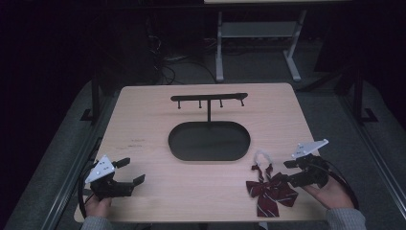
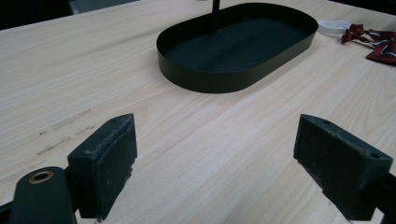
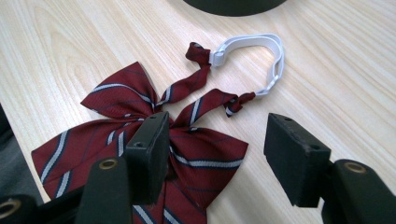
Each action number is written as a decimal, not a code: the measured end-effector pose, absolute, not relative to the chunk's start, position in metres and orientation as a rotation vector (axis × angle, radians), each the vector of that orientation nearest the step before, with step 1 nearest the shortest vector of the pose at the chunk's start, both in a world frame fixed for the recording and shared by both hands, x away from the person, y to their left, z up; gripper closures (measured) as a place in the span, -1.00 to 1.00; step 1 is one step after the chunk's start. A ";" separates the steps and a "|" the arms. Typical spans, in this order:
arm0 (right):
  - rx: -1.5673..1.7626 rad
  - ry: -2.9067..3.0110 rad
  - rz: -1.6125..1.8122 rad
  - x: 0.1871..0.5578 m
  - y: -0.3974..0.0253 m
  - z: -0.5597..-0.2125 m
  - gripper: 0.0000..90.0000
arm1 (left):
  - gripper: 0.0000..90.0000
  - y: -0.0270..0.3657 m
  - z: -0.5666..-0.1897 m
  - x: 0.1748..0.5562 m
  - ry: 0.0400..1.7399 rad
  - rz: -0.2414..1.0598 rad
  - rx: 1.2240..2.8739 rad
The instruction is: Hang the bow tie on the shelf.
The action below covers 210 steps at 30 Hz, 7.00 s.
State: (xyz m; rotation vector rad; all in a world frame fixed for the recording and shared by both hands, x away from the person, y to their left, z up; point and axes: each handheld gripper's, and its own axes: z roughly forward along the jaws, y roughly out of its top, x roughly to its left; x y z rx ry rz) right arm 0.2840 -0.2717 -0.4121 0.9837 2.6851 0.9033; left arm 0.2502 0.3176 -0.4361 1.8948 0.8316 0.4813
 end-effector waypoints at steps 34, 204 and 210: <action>0.856 2.853 0.691 0.352 -0.226 -0.398 0.07 | -0.71 0.319 -0.435 0.250 0.838 0.489 1.881; 0.520 2.879 0.736 0.342 -0.196 -0.323 0.96 | -0.71 0.318 -0.434 0.249 0.828 0.495 1.882; 0.494 2.884 0.740 0.343 -0.194 -0.317 0.96 | -0.71 0.318 -0.434 0.249 0.831 0.495 1.877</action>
